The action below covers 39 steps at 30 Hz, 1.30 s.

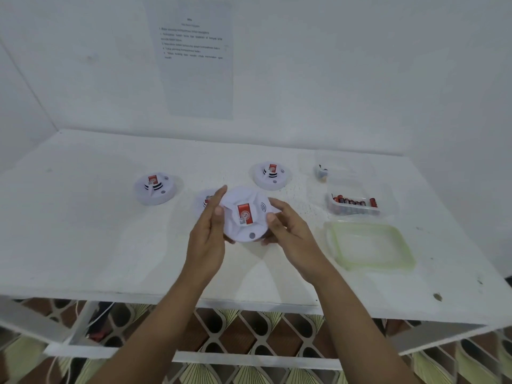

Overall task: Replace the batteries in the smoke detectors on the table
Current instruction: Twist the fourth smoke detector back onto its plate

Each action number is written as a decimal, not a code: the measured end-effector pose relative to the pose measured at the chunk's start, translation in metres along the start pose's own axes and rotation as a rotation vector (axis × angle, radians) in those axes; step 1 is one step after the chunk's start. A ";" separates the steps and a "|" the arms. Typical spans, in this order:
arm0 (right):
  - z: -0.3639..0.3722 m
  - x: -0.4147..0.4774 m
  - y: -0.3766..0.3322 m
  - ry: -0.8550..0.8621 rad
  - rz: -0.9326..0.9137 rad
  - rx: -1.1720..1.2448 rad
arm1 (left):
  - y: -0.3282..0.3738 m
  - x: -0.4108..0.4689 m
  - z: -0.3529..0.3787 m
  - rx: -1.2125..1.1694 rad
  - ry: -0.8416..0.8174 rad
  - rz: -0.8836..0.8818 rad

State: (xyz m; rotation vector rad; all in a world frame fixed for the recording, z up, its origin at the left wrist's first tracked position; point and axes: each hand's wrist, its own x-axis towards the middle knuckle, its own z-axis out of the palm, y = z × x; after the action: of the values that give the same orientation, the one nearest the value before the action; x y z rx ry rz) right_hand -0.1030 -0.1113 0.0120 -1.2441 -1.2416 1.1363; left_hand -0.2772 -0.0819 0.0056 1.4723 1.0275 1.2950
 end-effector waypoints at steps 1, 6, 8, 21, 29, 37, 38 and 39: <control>0.002 -0.001 -0.001 0.008 -0.006 0.006 | 0.000 0.002 -0.001 -0.045 -0.014 -0.041; 0.008 -0.004 -0.003 0.062 -0.029 0.036 | 0.001 0.006 -0.003 -0.075 -0.187 -0.173; 0.008 -0.005 -0.004 0.062 -0.020 0.034 | -0.002 0.006 -0.003 -0.021 -0.217 -0.159; 0.008 -0.009 -0.005 0.100 -0.040 -0.052 | 0.000 0.009 0.004 0.025 -0.198 -0.161; 0.006 -0.009 -0.011 0.093 -0.046 -0.036 | 0.003 0.009 0.002 -0.026 -0.186 -0.154; 0.007 -0.005 -0.017 0.070 -0.067 -0.058 | 0.008 0.014 -0.004 -0.017 -0.174 -0.113; 0.008 -0.005 -0.018 0.069 -0.065 -0.060 | 0.008 0.014 -0.005 -0.017 -0.174 -0.110; 0.008 -0.005 -0.018 0.067 -0.064 -0.057 | 0.008 0.014 -0.006 -0.018 -0.173 -0.110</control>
State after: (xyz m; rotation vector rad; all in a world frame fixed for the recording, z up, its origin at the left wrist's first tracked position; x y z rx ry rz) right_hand -0.1122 -0.1168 0.0290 -1.2658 -1.2619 1.0117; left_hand -0.2811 -0.0700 0.0167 1.4661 0.9662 1.0765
